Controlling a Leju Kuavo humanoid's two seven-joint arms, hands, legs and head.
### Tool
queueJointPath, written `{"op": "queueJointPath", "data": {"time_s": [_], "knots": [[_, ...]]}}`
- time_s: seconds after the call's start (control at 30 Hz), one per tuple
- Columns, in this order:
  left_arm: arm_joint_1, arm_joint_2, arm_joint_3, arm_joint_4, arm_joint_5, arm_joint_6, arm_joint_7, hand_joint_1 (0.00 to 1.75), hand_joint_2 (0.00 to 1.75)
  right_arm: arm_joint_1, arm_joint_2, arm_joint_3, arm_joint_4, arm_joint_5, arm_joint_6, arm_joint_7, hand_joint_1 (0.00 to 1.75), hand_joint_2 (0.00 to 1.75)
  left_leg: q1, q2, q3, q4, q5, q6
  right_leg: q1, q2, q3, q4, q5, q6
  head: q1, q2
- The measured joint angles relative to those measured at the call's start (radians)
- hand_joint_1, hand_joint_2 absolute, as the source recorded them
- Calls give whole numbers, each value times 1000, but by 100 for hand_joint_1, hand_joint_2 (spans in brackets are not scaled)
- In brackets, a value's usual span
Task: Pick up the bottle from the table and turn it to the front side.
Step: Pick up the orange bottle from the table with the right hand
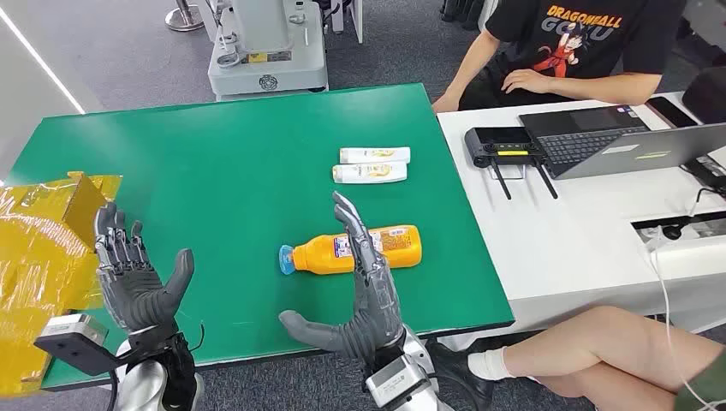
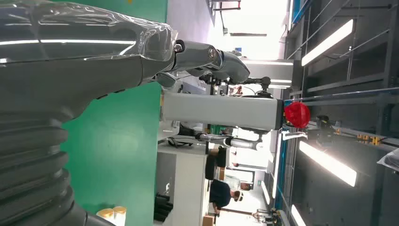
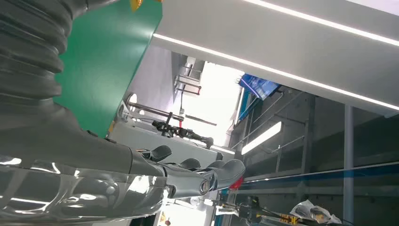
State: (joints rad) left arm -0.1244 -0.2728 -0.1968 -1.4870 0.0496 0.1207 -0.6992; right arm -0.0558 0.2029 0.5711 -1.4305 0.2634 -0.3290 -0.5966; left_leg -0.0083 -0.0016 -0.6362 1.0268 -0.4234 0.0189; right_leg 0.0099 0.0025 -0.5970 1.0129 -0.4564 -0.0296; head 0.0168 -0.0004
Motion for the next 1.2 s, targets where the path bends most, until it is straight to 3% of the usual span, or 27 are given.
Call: {"op": "queueJointPath", "data": {"time_s": [0.13,0.27,0.43,0.6,0.93,1.03,1.2], "knots": [[0,0,0,0,0,-2,0,0,175,0,0,0,0,9,-3,2,0,175,0,0,0,0,0,0,0,0,0,0,0,0,0,0],[0,0,0,0,3,-7,0,0,175,1,0,-12,0,112,-45,44,0,175,0,0,0,0,0,0,0,0,0,0,0,0,0,0],[1,0,1,0,5,-22,0,0,175,6,-6,-51,-2,349,-57,166,0,175,0,0,0,0,0,0,0,0,0,0,0,0,0,0],[1,0,4,0,10,-49,0,0,175,-17,-62,-115,8,587,45,314,0,175,0,0,0,0,0,0,0,-1,0,0,1,1,0,0],[1,0,7,0,14,-60,0,0,175,-58,-132,-165,38,629,81,350,0,175,0,0,0,1,0,1,-1,0,0,0,2,2,0,0],[1,0,7,0,19,-69,0,0,175,-81,-196,-166,44,639,150,410,0,175,-1,-1,0,1,1,1,-1,-1,0,0,2,2,0,0],[2,0,7,0,29,-78,0,0,175,-128,-385,-180,45,541,323,440,0,175,-3,-2,-1,1,2,4,-3,-2,1,-1,3,5,0,0]]}}
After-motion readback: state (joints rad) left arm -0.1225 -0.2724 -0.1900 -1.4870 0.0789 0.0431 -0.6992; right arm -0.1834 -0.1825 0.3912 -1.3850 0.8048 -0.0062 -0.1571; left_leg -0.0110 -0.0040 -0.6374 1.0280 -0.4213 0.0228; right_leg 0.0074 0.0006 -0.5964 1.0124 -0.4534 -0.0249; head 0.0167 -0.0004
